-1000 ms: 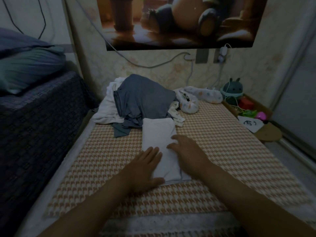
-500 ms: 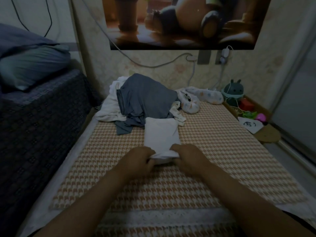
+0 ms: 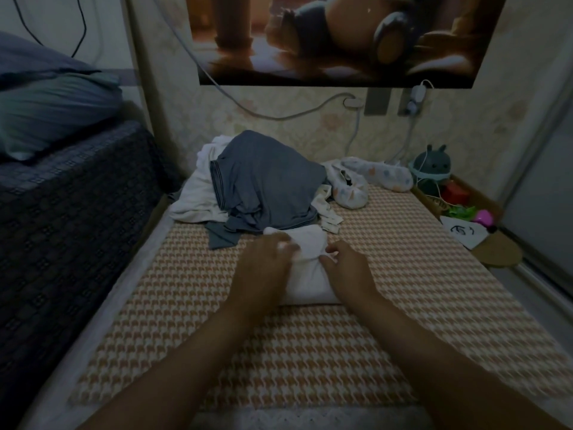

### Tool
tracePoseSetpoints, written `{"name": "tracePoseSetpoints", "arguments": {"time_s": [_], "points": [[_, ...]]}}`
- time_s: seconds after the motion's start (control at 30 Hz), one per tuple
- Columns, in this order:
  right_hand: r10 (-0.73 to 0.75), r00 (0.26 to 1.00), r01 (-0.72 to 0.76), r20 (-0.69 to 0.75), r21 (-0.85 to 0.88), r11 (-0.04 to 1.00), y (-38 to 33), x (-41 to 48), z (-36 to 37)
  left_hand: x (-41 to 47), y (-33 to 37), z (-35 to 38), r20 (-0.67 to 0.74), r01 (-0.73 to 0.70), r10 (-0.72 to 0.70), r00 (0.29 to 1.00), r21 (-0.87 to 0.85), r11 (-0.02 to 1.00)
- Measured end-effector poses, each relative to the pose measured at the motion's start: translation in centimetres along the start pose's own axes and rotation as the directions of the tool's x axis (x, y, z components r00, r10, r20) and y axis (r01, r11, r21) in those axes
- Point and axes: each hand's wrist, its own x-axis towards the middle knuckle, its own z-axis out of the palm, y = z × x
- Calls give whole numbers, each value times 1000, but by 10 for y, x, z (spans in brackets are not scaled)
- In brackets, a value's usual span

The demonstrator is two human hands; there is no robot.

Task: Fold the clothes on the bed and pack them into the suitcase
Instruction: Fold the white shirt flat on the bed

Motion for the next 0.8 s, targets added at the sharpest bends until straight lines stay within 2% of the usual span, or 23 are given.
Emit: {"name": "tracePoseSetpoints", "arguments": {"time_s": [0.03, 0.07, 0.13, 0.2, 0.23, 0.3, 0.33, 0.37, 0.43, 0.5, 0.63, 0.67, 0.73, 0.8], "points": [[13, 1000, -13, -11, -8, 1000, 1, 3, 2, -3, 1, 3, 65, -167, 164, 984, 46, 985], [19, 1000, -19, -22, -23, 1000, 3, 6, 3, -7, 2, 7, 157, -225, 216, 964, 39, 974], [7, 999, -9, -47, -34, 999, 5, 10, 4, -19, 2, 15, 349, -131, 103, 931, 57, 990], [-133, 987, 125, -93, -86, 988, 7, 10, 4, -25, -8, 23, 465, -56, 12, 885, 81, 995], [-282, 952, 261, -116, -165, 951, 6, 10, 3, -25, -14, 27, 503, -33, 5, 864, 47, 998], [-582, 810, 541, -69, -296, 787, 6, 6, -1, -19, -21, 29, 517, -16, 35, 855, -41, 999], [-678, 735, 648, 8, -305, 698, 7, 1, -3, -16, -23, 28, 516, 1, 39, 856, -76, 997], [-712, 692, 712, 122, -278, 645, 9, -5, -4, -15, -25, 28, 515, 20, 37, 856, -105, 994], [-593, 721, 681, 358, -210, 702, 16, -17, -5, -17, -31, 28, 529, 62, 20, 848, -137, 989], [-424, 744, 589, 516, -208, 781, 26, -18, -6, -19, -38, 28, 541, 67, 19, 841, -138, 988], [-302, 757, 528, 579, -271, 805, 21, -10, -8, -25, -50, 18, 437, -85, 98, 894, -48, 995], [-280, 767, 502, 578, -268, 822, 19, -9, -8, -26, -48, 15, 420, -84, 91, 903, -35, 996], [-233, 791, 428, 566, -239, 872, 15, -7, -6, -28, -44, 12, 474, 57, -14, 880, -76, 996], [-188, 804, 373, 563, -232, 898, 7, -2, -4, -26, -42, 10, 575, 250, -119, 809, -155, 956]]}}
